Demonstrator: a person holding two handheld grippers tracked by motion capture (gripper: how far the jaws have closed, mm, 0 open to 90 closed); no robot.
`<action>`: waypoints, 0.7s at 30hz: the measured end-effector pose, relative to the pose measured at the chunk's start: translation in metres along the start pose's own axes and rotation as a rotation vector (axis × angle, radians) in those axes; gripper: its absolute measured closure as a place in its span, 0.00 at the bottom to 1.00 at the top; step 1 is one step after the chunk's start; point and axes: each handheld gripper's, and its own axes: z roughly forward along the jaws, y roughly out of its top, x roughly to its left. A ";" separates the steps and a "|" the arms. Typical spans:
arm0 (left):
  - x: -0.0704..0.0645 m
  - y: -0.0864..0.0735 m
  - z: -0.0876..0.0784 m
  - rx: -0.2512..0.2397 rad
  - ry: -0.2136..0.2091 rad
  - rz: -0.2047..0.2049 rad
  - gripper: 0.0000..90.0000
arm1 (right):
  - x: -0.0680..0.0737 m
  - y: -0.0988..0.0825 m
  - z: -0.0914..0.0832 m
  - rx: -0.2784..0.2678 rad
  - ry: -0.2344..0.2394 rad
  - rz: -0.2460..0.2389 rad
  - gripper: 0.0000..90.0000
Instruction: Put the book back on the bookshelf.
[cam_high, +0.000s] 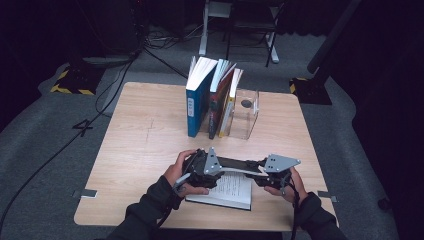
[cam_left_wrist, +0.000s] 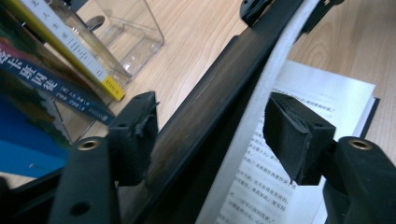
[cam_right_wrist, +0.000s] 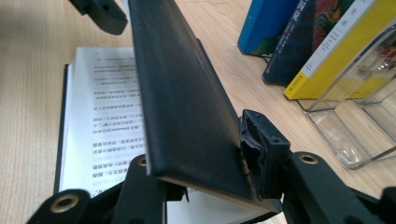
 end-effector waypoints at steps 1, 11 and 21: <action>0.001 0.000 0.000 0.001 -0.011 -0.005 0.44 | 0.000 0.000 0.000 0.002 0.002 -0.004 0.68; 0.006 -0.003 -0.005 -0.020 -0.075 -0.027 0.36 | 0.001 0.000 0.002 0.009 0.017 -0.001 0.66; 0.000 -0.006 0.005 0.056 0.039 0.034 0.40 | 0.000 0.000 0.003 0.005 0.016 0.024 0.64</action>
